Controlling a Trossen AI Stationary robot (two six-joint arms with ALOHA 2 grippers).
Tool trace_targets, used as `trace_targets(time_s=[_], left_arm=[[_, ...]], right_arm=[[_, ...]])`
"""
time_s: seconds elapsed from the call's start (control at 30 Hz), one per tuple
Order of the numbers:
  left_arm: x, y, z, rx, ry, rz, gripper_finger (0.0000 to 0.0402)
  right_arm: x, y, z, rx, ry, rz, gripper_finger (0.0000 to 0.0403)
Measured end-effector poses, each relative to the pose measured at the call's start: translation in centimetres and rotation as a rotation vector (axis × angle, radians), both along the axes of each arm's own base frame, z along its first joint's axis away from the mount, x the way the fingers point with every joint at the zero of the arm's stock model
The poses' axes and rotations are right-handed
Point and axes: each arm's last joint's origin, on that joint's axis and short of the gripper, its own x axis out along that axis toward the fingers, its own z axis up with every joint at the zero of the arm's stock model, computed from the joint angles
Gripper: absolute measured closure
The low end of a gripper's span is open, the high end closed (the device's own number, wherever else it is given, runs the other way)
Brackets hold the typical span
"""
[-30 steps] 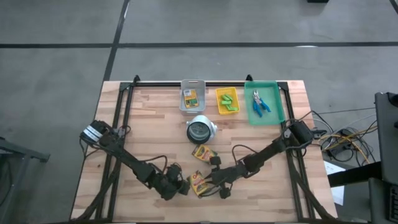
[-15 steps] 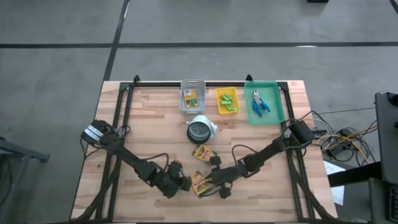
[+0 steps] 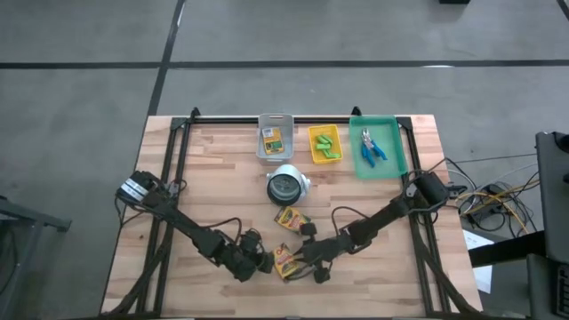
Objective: Pick & Place School Supplies
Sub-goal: Put the pack of crayon into the gray bin
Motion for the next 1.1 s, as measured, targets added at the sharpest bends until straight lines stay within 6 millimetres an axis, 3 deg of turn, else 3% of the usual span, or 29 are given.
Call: trace_targets(time_s=[1.1], left_arm=[[1.0,1.4,0.2,0.060,-0.037,0.032,0.0266]], right_arm=[[-0.2,0.0,-0.2,0.027,0.027,-0.027,0.0335]])
